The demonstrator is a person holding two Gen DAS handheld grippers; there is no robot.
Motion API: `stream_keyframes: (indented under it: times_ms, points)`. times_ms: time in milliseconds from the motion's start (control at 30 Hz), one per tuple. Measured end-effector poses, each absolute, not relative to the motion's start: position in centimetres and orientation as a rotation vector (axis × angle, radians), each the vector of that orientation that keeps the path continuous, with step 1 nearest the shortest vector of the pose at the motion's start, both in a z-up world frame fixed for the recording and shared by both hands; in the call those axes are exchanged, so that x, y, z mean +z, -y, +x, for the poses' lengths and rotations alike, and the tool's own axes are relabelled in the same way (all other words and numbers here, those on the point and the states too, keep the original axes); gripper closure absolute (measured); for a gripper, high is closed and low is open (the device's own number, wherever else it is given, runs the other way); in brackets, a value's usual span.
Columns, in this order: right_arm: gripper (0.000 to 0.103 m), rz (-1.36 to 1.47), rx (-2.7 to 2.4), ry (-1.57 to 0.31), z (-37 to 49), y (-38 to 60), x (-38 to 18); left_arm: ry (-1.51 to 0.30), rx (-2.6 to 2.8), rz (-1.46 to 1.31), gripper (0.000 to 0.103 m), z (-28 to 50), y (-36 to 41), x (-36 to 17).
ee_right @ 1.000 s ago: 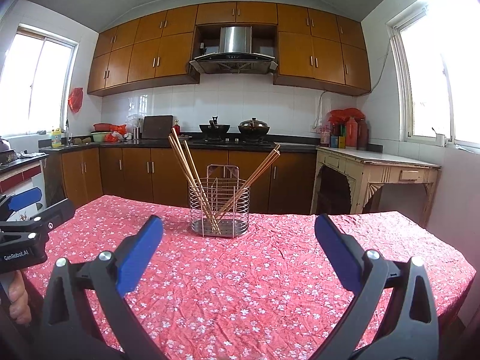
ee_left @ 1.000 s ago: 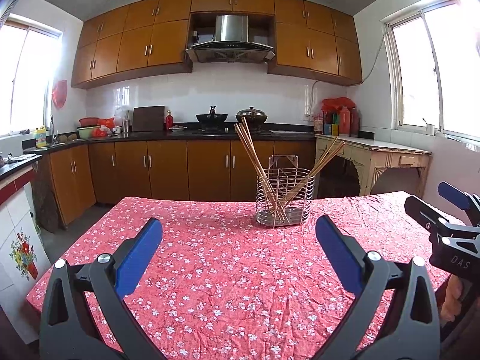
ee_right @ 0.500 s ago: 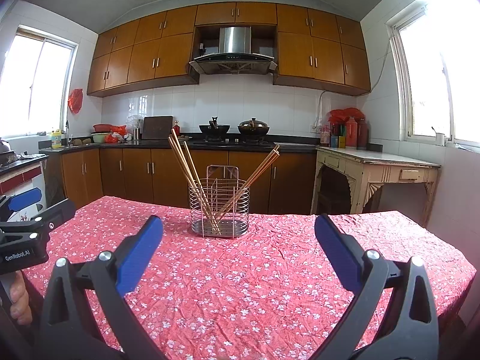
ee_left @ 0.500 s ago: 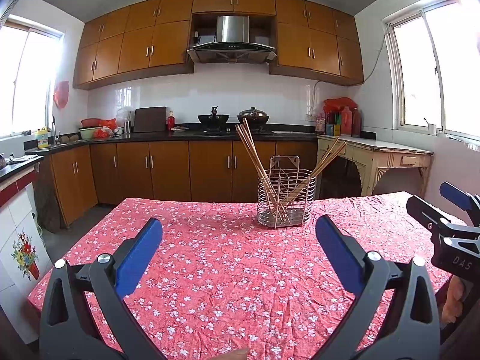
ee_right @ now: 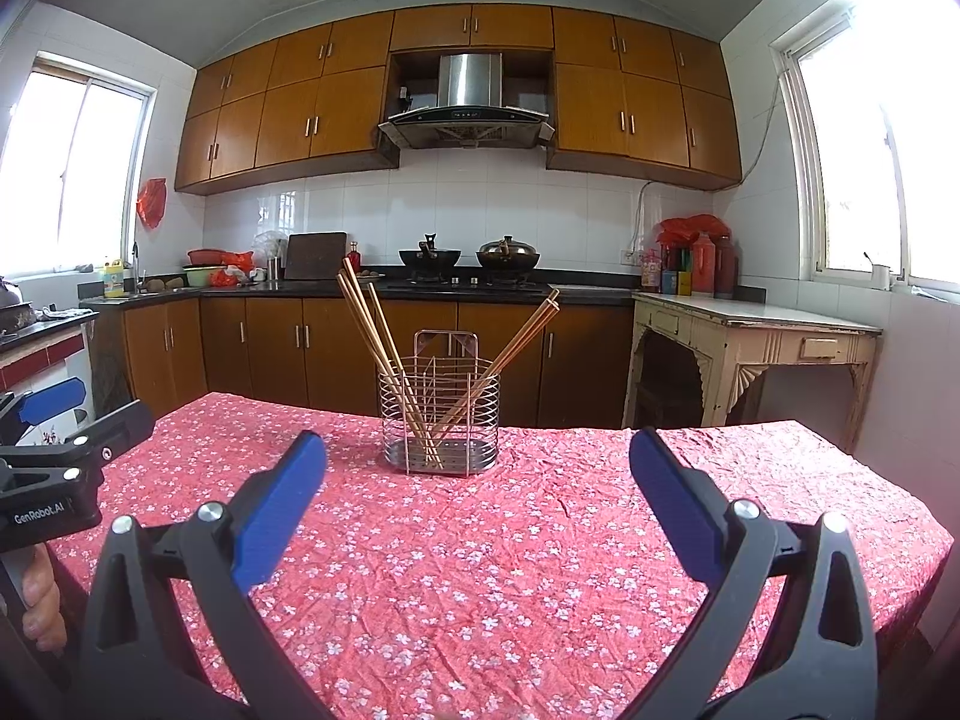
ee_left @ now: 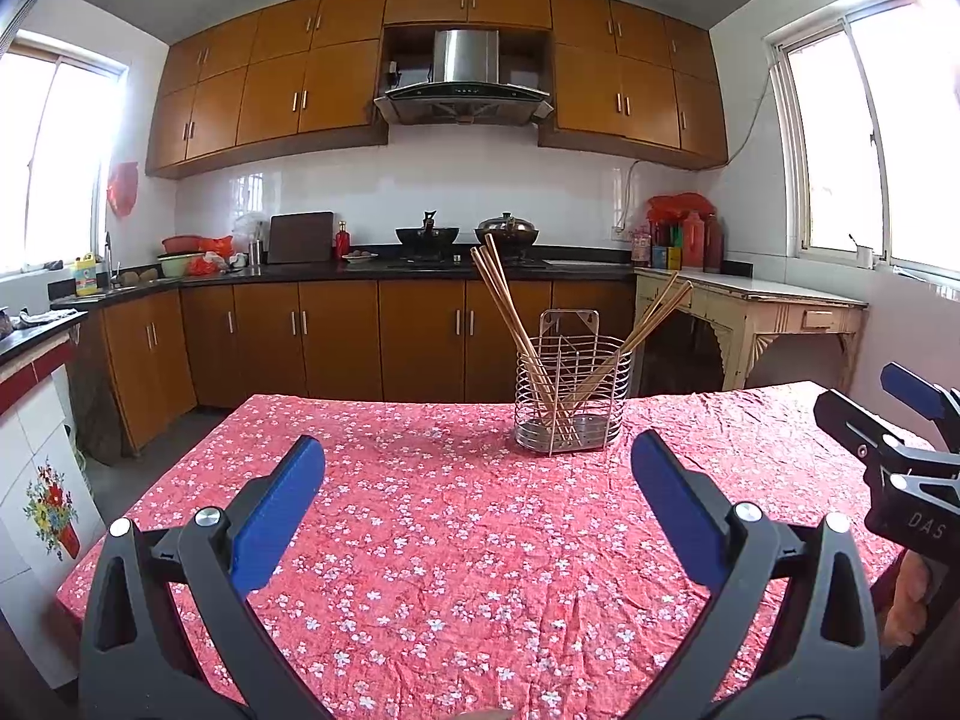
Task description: Organize utensils
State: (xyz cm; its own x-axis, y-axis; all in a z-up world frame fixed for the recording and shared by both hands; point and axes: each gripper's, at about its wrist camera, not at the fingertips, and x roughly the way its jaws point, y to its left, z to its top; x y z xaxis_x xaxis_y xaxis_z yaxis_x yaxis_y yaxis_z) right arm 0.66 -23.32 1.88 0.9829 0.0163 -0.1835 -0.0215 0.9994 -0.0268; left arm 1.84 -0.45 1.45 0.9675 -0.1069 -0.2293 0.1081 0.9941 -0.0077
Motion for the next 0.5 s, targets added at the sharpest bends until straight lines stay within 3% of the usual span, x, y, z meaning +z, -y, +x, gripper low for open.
stream_keyframes:
  times_ms: [500]
  points:
    - [0.004, -0.026, 0.019, -0.184, 0.62, 23.42, 1.85, -0.238, -0.114, -0.003, 0.002, 1.96, 0.49, 1.46]
